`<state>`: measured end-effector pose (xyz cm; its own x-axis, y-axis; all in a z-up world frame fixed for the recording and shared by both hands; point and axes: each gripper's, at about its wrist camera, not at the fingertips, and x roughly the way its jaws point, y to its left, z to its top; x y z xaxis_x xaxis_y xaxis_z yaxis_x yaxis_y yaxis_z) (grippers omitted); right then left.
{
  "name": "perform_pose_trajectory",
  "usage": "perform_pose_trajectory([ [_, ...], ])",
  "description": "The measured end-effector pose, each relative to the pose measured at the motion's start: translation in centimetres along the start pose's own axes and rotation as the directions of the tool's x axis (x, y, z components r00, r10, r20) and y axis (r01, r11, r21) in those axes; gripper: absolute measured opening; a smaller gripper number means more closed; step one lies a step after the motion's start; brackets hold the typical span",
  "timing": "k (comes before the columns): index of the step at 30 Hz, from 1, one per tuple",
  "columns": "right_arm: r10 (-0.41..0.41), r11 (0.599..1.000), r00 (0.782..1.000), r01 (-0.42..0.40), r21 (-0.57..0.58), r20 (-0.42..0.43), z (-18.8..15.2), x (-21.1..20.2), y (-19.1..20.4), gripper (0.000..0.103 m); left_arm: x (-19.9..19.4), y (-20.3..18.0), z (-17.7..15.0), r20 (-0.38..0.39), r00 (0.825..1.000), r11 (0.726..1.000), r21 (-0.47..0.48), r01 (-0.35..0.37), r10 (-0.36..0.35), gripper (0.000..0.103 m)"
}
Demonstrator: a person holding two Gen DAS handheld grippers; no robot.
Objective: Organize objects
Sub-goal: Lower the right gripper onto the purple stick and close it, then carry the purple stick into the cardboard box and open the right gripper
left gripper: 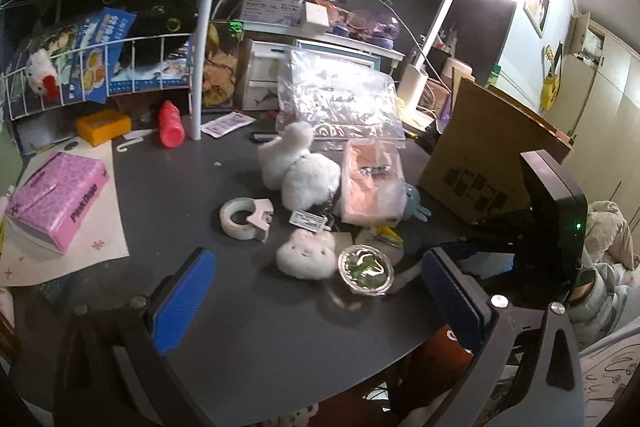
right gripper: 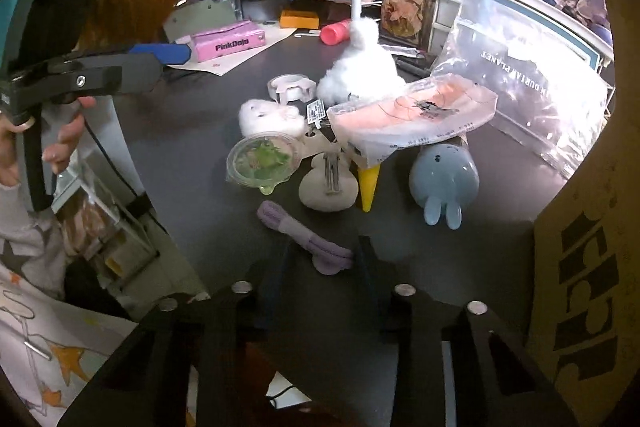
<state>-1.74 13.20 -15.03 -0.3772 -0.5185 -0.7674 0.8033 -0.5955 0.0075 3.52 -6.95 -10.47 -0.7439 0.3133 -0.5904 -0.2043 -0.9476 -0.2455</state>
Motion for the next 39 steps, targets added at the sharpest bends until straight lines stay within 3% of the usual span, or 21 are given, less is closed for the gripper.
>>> perform_pose_trajectory([
  [6,-0.003,1.000,1.000,0.004,-0.028,0.015,0.0,-0.4,0.5,0.013,0.2,-0.9,0.2,-0.026,1.000,1.000,0.027,0.011,-0.010,0.103],
  [12,0.001,0.997,0.996,0.006,-0.076,0.087,0.9,-3.3,1.2,0.013,0.6,-2.5,0.8,-0.058,0.994,0.994,0.057,0.094,-0.091,0.103],
  [16,0.004,0.992,0.988,0.017,-0.129,0.155,2.3,-6.0,2.1,0.013,0.5,-3.8,1.8,-0.065,0.981,0.980,0.068,0.187,-0.182,0.102],
  [20,0.006,0.980,0.978,0.036,-0.195,0.209,4.2,-8.2,2.8,0.013,0.0,-5.0,3.1,-0.057,0.975,0.970,0.107,0.219,-0.214,0.101],
  [23,0.019,0.976,0.973,0.032,-0.214,0.230,5.1,-9.4,2.7,0.013,-0.5,-5.0,4.0,-0.043,0.969,0.963,0.112,0.245,-0.242,0.086],
  [25,0.023,0.973,0.970,0.035,-0.229,0.244,5.8,-10.2,2.5,0.013,-0.7,-5.1,4.6,-0.034,0.974,0.965,0.129,0.226,-0.224,0.083],
  [27,0.019,0.971,0.967,0.042,-0.235,0.253,6.1,-10.7,2.4,0.013,-0.8,-5.3,5.1,-0.032,0.975,0.963,0.152,0.221,-0.219,0.072],
  [31,0.033,0.971,0.966,0.030,-0.237,0.255,6.6,-11.3,2.0,0.013,-0.9,-5.7,5.7,-0.025,0.977,0.958,0.194,0.213,-0.212,0.063],
  [33,0.021,0.968,0.967,0.044,-0.245,0.254,6.8,-11.3,2.0,0.013,-0.7,-5.9,5.9,-0.026,0.978,0.956,0.210,0.206,-0.205,0.051],
  [39,0.021,0.966,0.971,0.041,-0.254,0.240,7.1,-11.3,2.0,0.013,-0.2,-6.2,6.0,-0.031,0.976,0.948,0.231,0.219,-0.217,0.029],
])
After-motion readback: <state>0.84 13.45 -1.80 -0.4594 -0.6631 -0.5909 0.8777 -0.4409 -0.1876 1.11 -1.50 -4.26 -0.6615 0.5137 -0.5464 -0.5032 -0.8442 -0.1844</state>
